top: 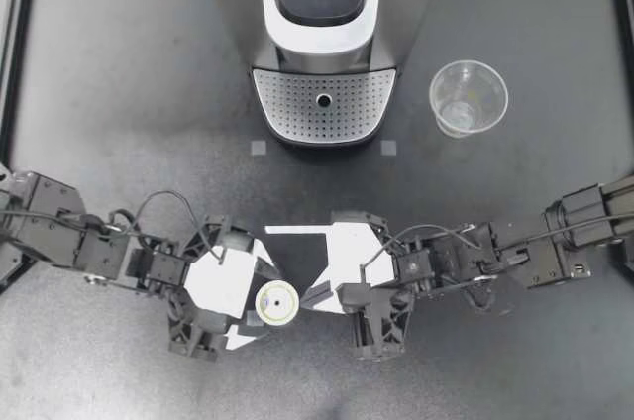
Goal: Place the coffee capsule inside the capsule container, then place the cup onto the center of the cup tray, then push the 'Hot Water' and 'Travel Mug' buttons.
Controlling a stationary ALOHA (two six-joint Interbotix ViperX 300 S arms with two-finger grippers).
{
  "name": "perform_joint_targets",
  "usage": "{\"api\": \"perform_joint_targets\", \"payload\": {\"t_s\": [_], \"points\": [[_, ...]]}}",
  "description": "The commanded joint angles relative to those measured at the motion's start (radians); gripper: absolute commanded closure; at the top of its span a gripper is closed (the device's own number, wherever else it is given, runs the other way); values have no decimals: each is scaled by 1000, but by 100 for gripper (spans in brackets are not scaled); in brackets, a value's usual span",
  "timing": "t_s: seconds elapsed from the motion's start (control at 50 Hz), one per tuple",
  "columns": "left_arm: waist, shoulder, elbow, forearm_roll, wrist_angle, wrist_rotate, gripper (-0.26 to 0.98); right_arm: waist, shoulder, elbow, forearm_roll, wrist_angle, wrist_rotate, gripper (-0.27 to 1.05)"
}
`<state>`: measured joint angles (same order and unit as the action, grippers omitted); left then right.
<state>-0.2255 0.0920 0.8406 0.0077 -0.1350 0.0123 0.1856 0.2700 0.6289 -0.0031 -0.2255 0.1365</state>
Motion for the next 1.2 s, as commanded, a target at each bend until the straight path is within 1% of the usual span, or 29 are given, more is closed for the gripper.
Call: {"api": "perform_joint_targets", "payload": {"t_s": [0.0, 0.22, 0.66, 0.7, 1.04, 1.18], "points": [[-2, -11, -25, 2, -8, 0, -3, 6, -14, -20, 0, -3, -2, 70], [9, -9, -29, 2, -8, 0, -3, 5, -11, -23, 0, -2, -2, 70], [9, 14, -51, 2, 6, 3, 2, 6, 6, -41, -2, 0, -3, 70], [9, 14, -51, 0, 9, 3, 3, 6, 5, -43, -2, 3, -3, 70], [9, -14, -52, 0, 46, -2, 27, 6, -14, -38, -2, 18, -5, 70], [9, -26, -49, 2, 57, -8, 29, -2, -78, -5, -2, 14, 8, 70]]}}
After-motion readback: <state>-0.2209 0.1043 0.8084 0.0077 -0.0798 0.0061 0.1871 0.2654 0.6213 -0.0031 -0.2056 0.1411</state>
